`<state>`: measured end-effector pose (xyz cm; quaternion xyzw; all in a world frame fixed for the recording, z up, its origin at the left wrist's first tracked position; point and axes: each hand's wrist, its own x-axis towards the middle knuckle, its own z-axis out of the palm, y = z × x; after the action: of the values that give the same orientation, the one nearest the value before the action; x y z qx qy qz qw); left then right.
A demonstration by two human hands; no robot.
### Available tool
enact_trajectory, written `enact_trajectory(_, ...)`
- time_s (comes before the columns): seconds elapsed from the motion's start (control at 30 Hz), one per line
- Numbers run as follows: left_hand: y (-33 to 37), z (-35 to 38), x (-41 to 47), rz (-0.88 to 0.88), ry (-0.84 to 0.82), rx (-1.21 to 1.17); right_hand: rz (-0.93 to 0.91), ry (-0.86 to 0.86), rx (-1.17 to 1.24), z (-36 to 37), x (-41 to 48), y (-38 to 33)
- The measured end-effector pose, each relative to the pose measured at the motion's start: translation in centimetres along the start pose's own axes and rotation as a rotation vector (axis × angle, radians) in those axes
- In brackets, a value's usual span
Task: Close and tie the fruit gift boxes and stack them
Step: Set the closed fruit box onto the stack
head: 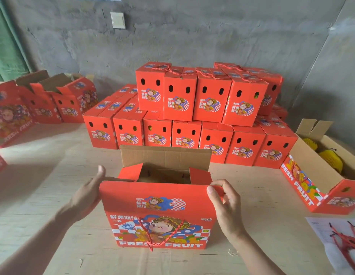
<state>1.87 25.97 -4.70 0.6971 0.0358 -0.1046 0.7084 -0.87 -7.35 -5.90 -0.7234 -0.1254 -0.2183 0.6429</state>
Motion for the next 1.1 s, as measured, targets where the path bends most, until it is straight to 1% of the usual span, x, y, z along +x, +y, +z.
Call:
enact_trajectory(0.03,-0.2,0.1,-0.1,0.016,0.005,-0.033,-0.019,0.014,-0.040,0.0,0.1,0.2)
enact_trajectory(0.1,-1.0,0.3,-0.2,0.074,-0.023,0.004,-0.040,0.050,-0.148,0.1,0.1,0.6)
enact_trajectory(0.13,-1.5,0.4,-0.3,0.103,0.030,0.063,-0.048,0.047,-0.193,0.3,0.3,0.6)
enact_trajectory(0.2,-2.4,1.0,-0.4,0.189,0.212,0.206,-0.082,0.015,-0.284,0.7,0.6,1.1)
enact_trajectory(0.27,-2.9,1.9,-0.1,0.260,0.351,0.238,-0.098,0.002,-0.349,1.1,0.8,1.5)
enact_trajectory(0.33,-2.9,3.0,0.3,0.286,0.442,0.282,-0.086,0.017,-0.397,1.4,1.0,1.5)
enact_trajectory(0.43,-2.7,3.7,0.8,0.289,0.578,0.339,-0.150,0.077,-0.510,1.7,1.1,1.8)
enact_trajectory(0.5,-2.3,3.9,0.6,0.341,0.664,0.441,-0.190,0.118,-0.587,2.0,1.1,1.9)
enact_trajectory(0.57,-2.0,4.1,0.6,0.468,0.658,0.655,-0.250,0.142,-0.654,2.1,1.0,2.2)
enact_trajectory(0.63,-1.8,4.0,0.5,0.575,0.587,0.859,-0.306,0.141,-0.690,2.2,1.1,2.4)
enact_trajectory(0.7,-2.0,3.9,0.3,0.638,0.498,0.976,-0.317,0.135,-0.702,2.2,1.0,2.6)
enact_trajectory(0.77,-2.5,4.1,0.0,0.708,0.488,1.061,-0.325,0.124,-0.729,2.2,0.8,2.7)
enact_trajectory(0.83,-2.9,4.5,0.0,0.720,0.532,1.092,-0.321,0.093,-0.780,2.2,0.8,2.7)
enact_trajectory(0.9,-2.9,4.9,0.2,0.689,0.552,1.118,-0.296,0.053,-0.833,2.4,1.0,2.5)
enact_trajectory(1.03,-2.8,4.8,0.5,0.673,0.517,1.089,-0.212,0.002,-0.894,2.8,1.3,2.5)
enact_trajectory(1.1,-2.7,4.7,0.4,0.670,0.498,1.083,-0.201,-0.018,-0.913,2.8,1.2,2.5)
